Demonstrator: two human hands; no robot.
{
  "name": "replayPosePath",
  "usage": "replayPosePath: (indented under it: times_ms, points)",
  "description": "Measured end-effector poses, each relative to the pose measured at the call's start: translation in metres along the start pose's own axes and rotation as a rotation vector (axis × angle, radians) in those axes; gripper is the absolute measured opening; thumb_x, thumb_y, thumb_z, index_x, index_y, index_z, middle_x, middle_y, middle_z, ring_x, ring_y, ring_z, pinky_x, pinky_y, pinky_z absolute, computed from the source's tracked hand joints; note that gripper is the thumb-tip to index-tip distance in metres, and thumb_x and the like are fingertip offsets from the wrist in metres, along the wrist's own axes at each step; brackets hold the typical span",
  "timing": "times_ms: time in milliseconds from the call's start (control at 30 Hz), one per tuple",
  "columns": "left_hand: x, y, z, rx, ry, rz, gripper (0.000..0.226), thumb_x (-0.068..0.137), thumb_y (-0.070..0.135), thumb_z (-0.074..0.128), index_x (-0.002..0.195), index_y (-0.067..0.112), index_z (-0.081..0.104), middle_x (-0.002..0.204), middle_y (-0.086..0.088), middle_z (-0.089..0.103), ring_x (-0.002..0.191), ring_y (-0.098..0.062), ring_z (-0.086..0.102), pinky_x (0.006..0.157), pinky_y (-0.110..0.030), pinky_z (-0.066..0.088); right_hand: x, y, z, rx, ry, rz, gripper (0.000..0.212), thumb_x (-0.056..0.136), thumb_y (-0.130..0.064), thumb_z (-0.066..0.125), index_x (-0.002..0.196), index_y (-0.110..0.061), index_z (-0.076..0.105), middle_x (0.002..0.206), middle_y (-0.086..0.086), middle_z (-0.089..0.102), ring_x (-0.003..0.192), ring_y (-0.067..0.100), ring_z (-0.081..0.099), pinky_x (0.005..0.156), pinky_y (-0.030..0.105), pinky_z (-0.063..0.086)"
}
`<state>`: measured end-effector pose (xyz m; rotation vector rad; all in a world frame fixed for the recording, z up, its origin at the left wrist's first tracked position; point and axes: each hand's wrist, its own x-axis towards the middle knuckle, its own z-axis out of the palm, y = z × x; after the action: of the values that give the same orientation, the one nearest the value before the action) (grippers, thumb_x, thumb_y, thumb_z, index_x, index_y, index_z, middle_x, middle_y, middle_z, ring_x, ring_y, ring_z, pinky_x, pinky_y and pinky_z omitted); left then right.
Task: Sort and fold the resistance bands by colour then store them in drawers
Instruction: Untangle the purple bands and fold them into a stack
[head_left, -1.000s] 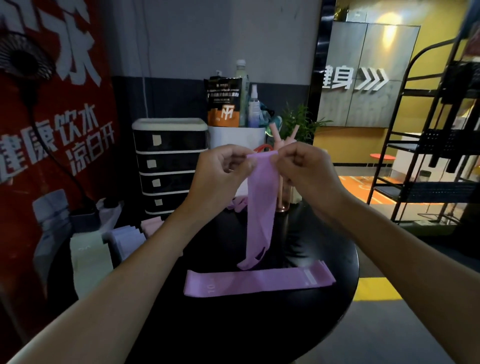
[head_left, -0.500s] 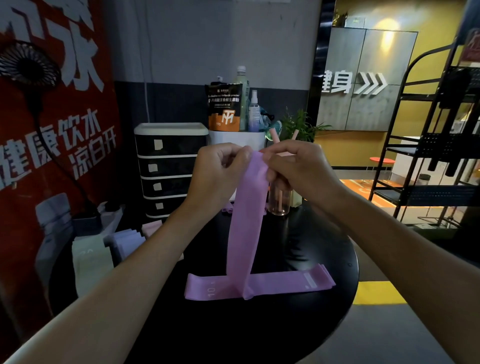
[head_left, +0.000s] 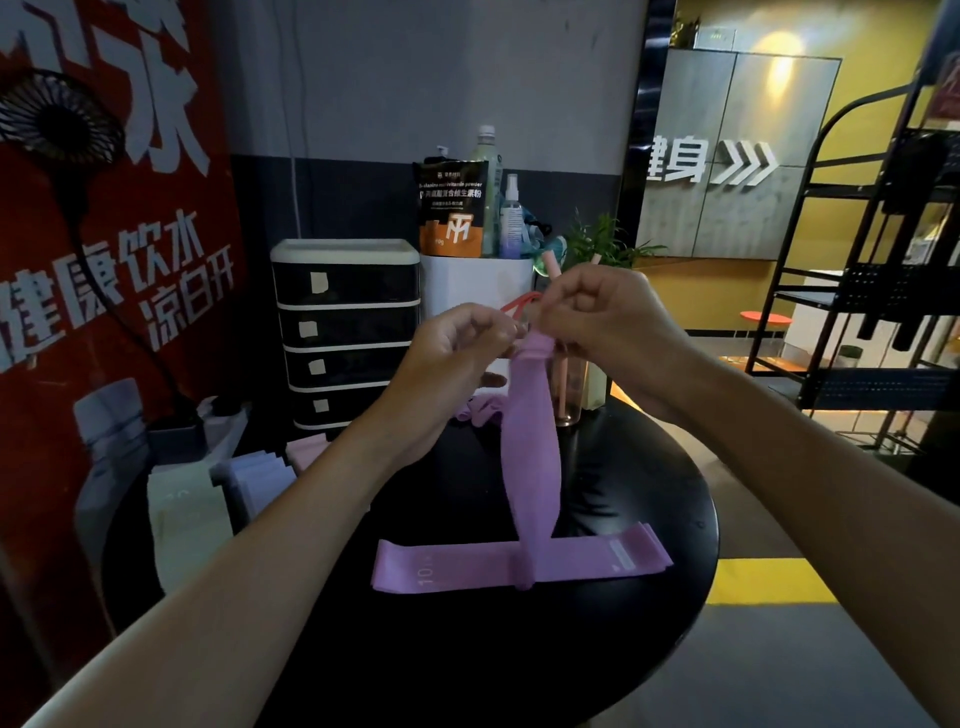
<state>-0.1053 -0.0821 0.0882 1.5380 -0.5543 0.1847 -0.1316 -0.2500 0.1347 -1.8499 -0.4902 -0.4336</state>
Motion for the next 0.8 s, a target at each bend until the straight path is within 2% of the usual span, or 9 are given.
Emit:
replayPosePath:
  times_ms: [67,167,233,300,400,467,533,633,800]
  points:
    - [-0.001,-0.004,0.003,-0.065,-0.084,-0.1,0.021,0.098,0.019,0.06,0.119,0.016,0.063,0.115,-0.008,0.069,0.101,-0.017,0.066,0.09,-0.037,0.053,0.0,0.001,-0.001,0.017,-0.01,0.022,0.015,0.086,0.002,0.064,0.094,-0.01,0.061,0.088,0.033,0.061,0.075,0.031,0.057,0.075,0.052,0.053]
    - [-0.006,-0.01,0.007,-0.123,-0.218,-0.165,0.026,0.1,0.02,0.055,0.125,0.016,0.061,0.12,-0.011,0.069,0.109,-0.024,0.066,0.097,-0.036,0.048,-0.001,0.003,-0.005,0.123,-0.03,0.058,0.026,0.082,0.004,0.058,0.102,-0.012,0.057,0.089,0.022,0.057,0.075,0.028,0.052,0.068,0.043,0.042]
    - [-0.009,-0.017,0.008,-0.164,-0.285,-0.152,0.025,0.099,0.021,0.055,0.119,0.011,0.065,0.117,-0.016,0.071,0.116,-0.031,0.064,0.101,-0.039,0.047,-0.003,0.005,-0.009,0.184,-0.027,0.076,0.031,0.084,0.008,0.054,0.108,-0.01,0.054,0.092,0.019,0.06,0.079,0.028,0.053,0.071,0.042,0.043]
    - [-0.01,-0.023,0.008,-0.192,-0.314,-0.143,0.018,0.093,0.025,0.06,0.101,0.016,0.073,0.103,-0.014,0.073,0.11,-0.033,0.067,0.103,-0.042,0.046,-0.005,0.007,-0.013,0.235,-0.012,0.077,0.035,0.083,0.008,0.056,0.114,-0.01,0.052,0.093,0.012,0.066,0.08,0.026,0.058,0.071,0.039,0.047]
    - [-0.011,-0.032,0.005,-0.242,-0.292,-0.163,0.017,0.085,0.024,0.065,0.095,0.014,0.074,0.089,-0.006,0.073,0.084,-0.018,0.069,0.084,-0.031,0.053,-0.011,0.011,-0.02,0.26,0.028,0.089,0.037,0.088,0.011,0.054,0.118,-0.011,0.052,0.078,0.003,0.065,0.07,0.018,0.06,0.065,0.032,0.051]
    - [-0.013,-0.033,0.003,-0.267,-0.272,-0.2,0.023,0.081,0.019,0.066,0.101,0.009,0.071,0.084,-0.002,0.073,0.073,-0.01,0.067,0.069,-0.022,0.053,-0.016,0.016,-0.026,0.245,0.061,0.097,0.037,0.089,0.012,0.052,0.116,-0.013,0.053,0.077,0.008,0.06,0.073,0.027,0.057,0.069,0.039,0.048]
    - [-0.017,-0.033,-0.002,-0.194,-0.282,-0.244,0.028,0.079,0.02,0.068,0.106,0.01,0.07,0.082,0.002,0.071,0.068,-0.006,0.063,0.059,-0.02,0.05,-0.021,0.023,-0.03,0.265,0.115,0.117,0.036,0.09,0.011,0.053,0.116,-0.013,0.053,0.077,0.008,0.058,0.073,0.024,0.059,0.071,0.039,0.051]
    - [-0.023,-0.036,-0.011,-0.068,-0.315,-0.29,0.031,0.085,0.022,0.068,0.113,0.011,0.07,0.077,0.006,0.064,0.061,-0.003,0.056,0.056,-0.02,0.047,-0.027,0.036,-0.037,0.291,0.205,0.152,0.034,0.091,0.007,0.054,0.119,-0.013,0.053,0.079,0.006,0.057,0.072,0.015,0.061,0.072,0.032,0.054]
    - [-0.034,-0.044,-0.024,-0.003,-0.325,-0.361,0.022,0.094,0.012,0.062,0.115,0.008,0.065,0.064,0.006,0.058,0.051,-0.005,0.049,0.05,-0.02,0.043,-0.043,0.064,-0.048,0.251,0.247,0.223,0.025,0.094,0.001,0.055,0.114,-0.013,0.057,0.083,0.005,0.057,0.078,0.015,0.06,0.082,0.039,0.052]
